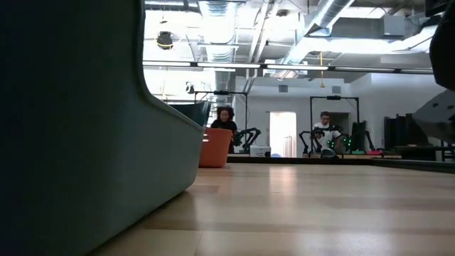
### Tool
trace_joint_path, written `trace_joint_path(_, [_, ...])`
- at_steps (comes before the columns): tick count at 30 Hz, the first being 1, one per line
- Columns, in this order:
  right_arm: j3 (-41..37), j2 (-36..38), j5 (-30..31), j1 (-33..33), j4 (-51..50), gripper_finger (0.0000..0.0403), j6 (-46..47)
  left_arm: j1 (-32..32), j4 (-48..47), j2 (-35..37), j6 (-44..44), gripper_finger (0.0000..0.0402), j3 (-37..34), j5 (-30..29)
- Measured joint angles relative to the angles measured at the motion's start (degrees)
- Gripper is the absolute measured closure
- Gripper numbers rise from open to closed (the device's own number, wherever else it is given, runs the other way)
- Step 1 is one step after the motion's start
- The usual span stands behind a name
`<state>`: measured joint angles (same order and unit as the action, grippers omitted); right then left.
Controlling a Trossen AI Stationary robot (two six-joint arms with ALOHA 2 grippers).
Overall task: Sort blocks
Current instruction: Put the green game piece into the blue bin
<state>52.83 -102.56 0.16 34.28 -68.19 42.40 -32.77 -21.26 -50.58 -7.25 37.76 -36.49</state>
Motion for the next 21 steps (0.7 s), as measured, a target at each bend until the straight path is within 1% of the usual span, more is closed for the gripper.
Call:
trace_joint_path(2, [1.46,-0.07,1.23,-0.44,-0.01,0.0309,1.23,0.0,-0.02,0.01,0.17,0.0171,0.0,0.0])
trace_joint_path(4, [4.35,0.08,3.94,-0.74,0.13,0.0335,2.01,0.0,-0.3,0.01,0.72,0.0171,0.0,-0.02])
trace_joint_path(10, [14.13,3.37,19.99,-2.63,1.63,0.0336,7.84,-0.07,-5.95,0.0,2.27,0.0171,0.0,-0.04])
trace_joint_path(12, [15.45,4.9,24.73,-4.09,6.44,0.0328,7.51,-0.17,-7.14,0.0,2.85,0.0171,0.0,-0.04])
trace_joint_path(14, [15.68,6.09,27.98,-5.86,15.21,0.0316,3.5,-0.59,-7.15,0.0,4.0,0.0171,0.0,-0.03])
trace_joint_path(16, [15.35,6.95,28.32,-8.13,26.85,0.0312,-3.28,-0.79,-5.83,0.0,6.17,0.0171,0.0,-0.03])
trace_joint_path(18, [15.33,6.93,25.0,-10.11,39.58,0.0311,-10.82,-0.81,-4.46,0.0,7.82,0.0171,0.0,-0.05])
trace_joint_path(20, [15.35,6.46,20.71,-11.16,48.68,0.0313,-17.14,-0.81,-3.73,0.01,8.07,0.0171,0.0,-0.6])
trace_joint_path(21, [15.31,5.88,19.7,-11.33,52.59,0.0314,-19.48,-0.81,-3.37,0.01,8.01,0.0171,0.0,-0.92])
